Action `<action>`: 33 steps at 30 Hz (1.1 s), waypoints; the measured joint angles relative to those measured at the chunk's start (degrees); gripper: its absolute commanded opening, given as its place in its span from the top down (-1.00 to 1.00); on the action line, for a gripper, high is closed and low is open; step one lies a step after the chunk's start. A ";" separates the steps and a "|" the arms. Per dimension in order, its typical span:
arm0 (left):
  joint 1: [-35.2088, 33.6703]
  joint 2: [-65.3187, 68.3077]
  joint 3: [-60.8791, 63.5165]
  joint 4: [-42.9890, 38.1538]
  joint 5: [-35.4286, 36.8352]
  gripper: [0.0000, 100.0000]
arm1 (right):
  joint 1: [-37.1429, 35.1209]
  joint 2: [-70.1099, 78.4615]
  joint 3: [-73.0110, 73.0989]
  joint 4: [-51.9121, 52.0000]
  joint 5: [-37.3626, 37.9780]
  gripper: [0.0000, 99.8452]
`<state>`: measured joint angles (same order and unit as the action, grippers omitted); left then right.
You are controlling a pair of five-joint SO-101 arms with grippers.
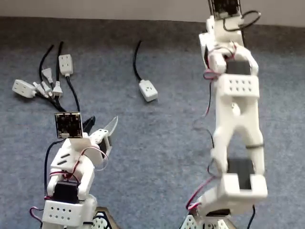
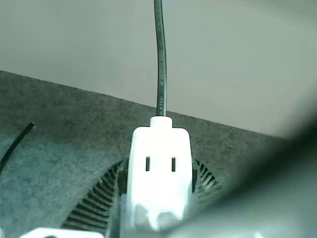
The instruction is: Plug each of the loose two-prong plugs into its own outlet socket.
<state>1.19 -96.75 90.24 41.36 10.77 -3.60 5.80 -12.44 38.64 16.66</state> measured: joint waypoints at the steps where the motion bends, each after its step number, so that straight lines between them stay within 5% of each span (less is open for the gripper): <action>1: 0.00 0.00 0.35 -0.26 0.00 0.50 | 0.09 4.57 -4.04 0.00 0.00 0.87; 17: 0.00 0.00 3.08 -5.54 0.00 0.50 | -2.11 72.70 -77.01 -0.18 -19.69 0.70; 21: 0.00 0.00 3.08 -5.71 0.00 0.50 | -3.34 76.92 -80.00 -0.18 -20.31 0.68; 26: 0.00 0.00 3.08 -5.71 0.00 0.50 | -2.99 77.10 -80.44 1.32 -20.31 0.41; 33: 0.00 0.00 3.08 -5.71 0.00 0.50 | -2.46 75.08 -81.32 8.97 -20.31 0.39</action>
<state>1.19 -96.75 93.32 35.65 10.77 -6.07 80.88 -93.76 47.60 -3.65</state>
